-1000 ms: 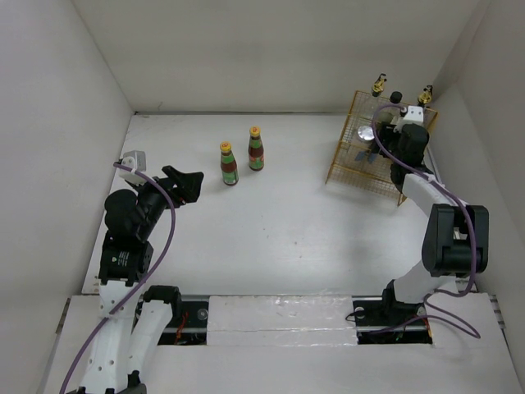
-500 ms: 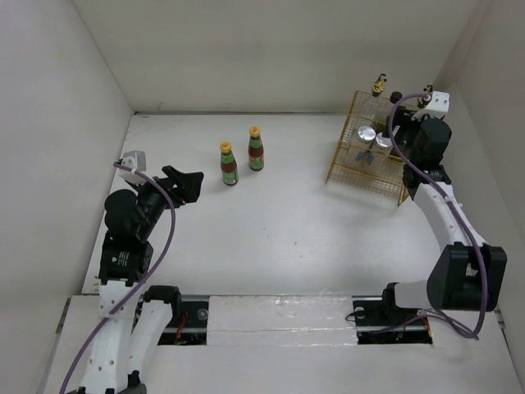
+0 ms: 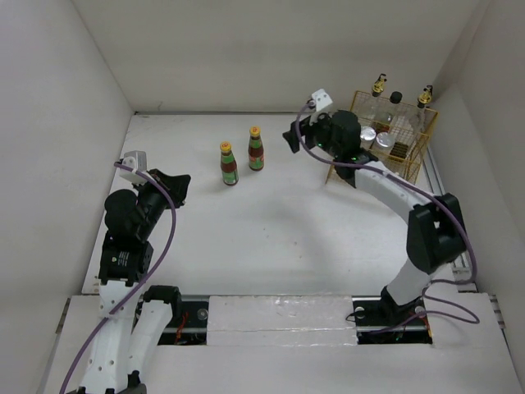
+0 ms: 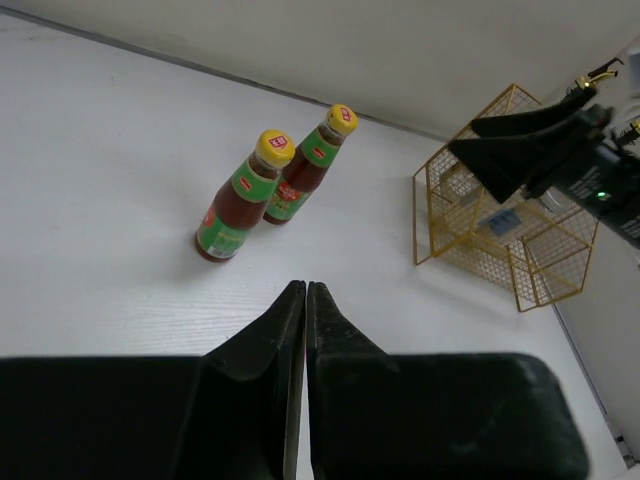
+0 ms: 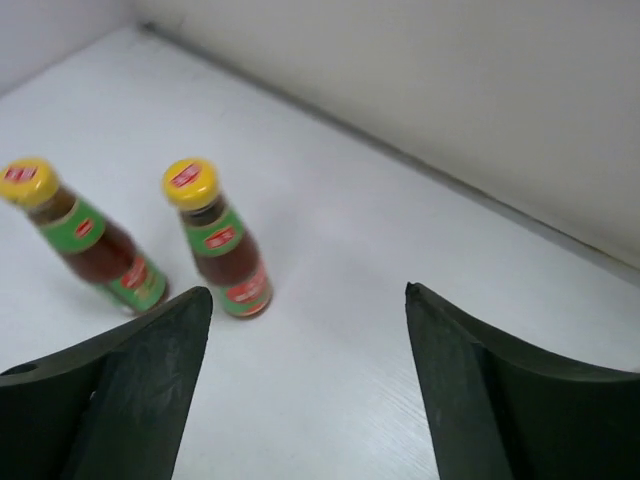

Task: Organize the condiment bottles

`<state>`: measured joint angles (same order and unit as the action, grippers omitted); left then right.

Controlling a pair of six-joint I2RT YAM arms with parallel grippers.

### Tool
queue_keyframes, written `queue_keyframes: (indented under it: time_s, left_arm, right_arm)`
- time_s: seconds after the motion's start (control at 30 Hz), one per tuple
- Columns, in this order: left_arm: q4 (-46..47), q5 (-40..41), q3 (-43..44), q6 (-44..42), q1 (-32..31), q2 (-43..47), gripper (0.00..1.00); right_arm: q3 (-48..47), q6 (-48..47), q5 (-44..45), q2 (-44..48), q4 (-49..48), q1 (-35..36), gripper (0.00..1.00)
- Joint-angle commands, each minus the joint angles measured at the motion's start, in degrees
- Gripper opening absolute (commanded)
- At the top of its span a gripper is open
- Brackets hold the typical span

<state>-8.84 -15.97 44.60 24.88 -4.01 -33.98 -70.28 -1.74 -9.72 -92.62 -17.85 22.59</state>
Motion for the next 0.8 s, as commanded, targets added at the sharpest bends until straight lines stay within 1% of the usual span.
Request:
queue_keyframes:
  time_s: [0.0,0.07,0.1,0.13,0.2,0.23,0.4,0.43,0.5,0.6,0.67,0.7,0.77]
  left_arm:
    - [2.3,-0.5,0.2,-0.5,0.3,0.5,0.0]
    - [2.3,-0.5,0.2,-0.5,0.3,-0.1,0.01]
    - [2.3,-0.5,0.2,-0.5,0.3,-0.1,0.05]
    - [2.3,-1.3,0.2,-0.5,0.3,-0.1,0.13]
    - [2.3,-1.3,0.2,-0.5,0.3,-0.1,0.24]
    - [2.3,-1.3,0.2,-0.5,0.3,-0.1,0.25]
    - [2.3,-1.3,0.8,-0.5,0.3,-0.7,0.44]
    - [2.3,-1.3,0.8,-0.5,0.3,-1.3,0.53]
    - [2.3,-1.3,0.8,-1.1,0.3,-1.8,0.58]
    - [2.3,-1.3,0.8,-1.1,0.3,-1.8,0.64]
    - [1.8,-0.6,1.5,-1.1,0.3,-1.8,0.67]
    - [1.8,-0.6,1.5,-1.1,0.3,-1.8,0.69]
    - [1.8,-0.6,1.5,-1.1,0.3,-1.8,0.7]
  right_arm:
    - [-7.6,-4.4,-5.6,-5.7,-0.1,1.9,0.86]
    - [-10.6,-4.4,-8.9,-9.0,0.9,2.5,0.87]
    - [-13.6,-5.1,-10.1,-11.9,1.6,3.1,0.89]
    - [-15.4,-5.8,-11.4,-13.4,2.2,3.1,0.9]
    - [-19.1,-7.0,-13.0,-16.2,6.2,4.6,0.9]
    - [-22.3,-8.8,-13.6,-18.5,7.8,5.1,0.92]
    - [-24.6,-10.6,-14.1,-22.2,8.9,7.6,0.93]
    - [-25.2,-11.1,-14.1,-22.9,8.9,7.6,0.93]
    - [-28.7,-11.1,-14.9,-26.1,8.9,8.3,0.93]
    - [-30.7,-11.1,-15.4,-28.1,8.9,8.8,0.92]
    - [-31.8,-11.1,-14.3,-29.3,8.9,9.4,0.89]
    - [-32.4,-11.1,-14.3,-30.3,7.9,9.4,0.85]
    - [-33.3,-10.5,-12.1,-31.7,7.2,9.9,0.82]
